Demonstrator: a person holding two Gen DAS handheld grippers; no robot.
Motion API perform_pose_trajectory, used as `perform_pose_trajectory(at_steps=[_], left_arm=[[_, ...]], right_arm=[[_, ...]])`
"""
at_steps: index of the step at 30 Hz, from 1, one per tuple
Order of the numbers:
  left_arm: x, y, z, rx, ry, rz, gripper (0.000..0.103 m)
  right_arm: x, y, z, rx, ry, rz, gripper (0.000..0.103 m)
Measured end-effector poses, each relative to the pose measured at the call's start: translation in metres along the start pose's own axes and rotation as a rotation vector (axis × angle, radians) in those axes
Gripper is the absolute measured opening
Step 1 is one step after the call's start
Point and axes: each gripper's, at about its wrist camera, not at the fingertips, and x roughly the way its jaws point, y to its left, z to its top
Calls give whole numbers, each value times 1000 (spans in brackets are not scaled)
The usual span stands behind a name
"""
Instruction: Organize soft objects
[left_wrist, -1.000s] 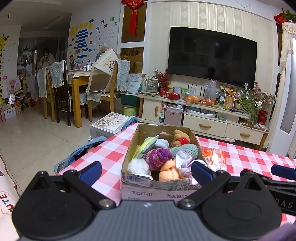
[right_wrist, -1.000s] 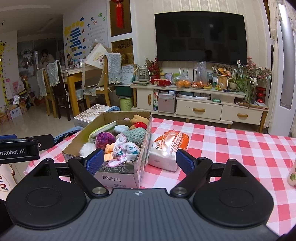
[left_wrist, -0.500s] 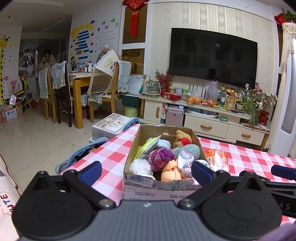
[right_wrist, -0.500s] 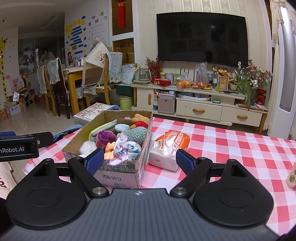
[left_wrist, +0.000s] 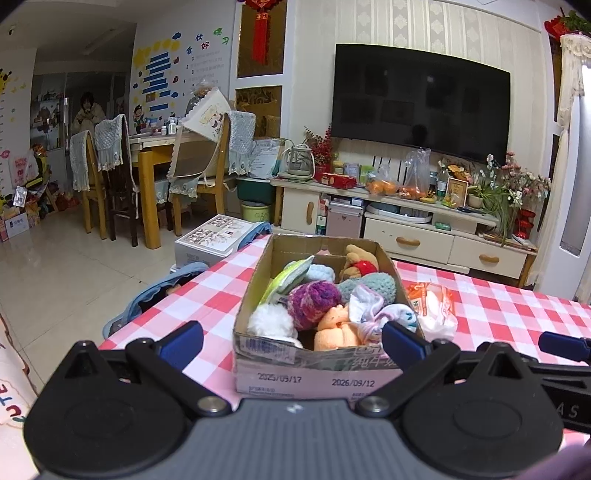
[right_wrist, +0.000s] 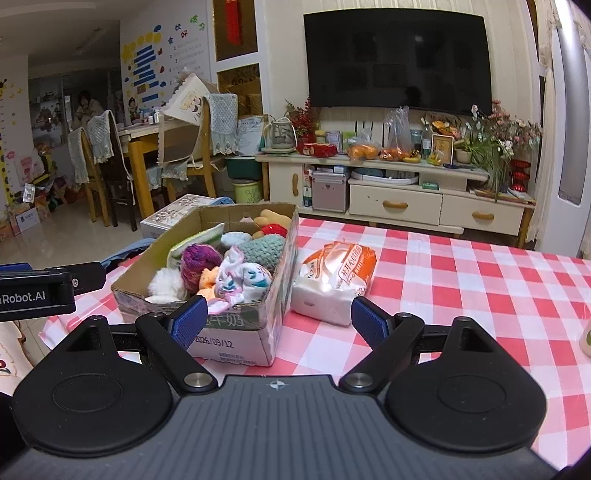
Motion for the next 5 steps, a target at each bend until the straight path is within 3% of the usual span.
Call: perform_pose_trajectory(at_steps=[5], left_arm=[[8,-10,-3,18,12,0,102]], right_arm=[[4,-14,-4,27,8,-28,103]])
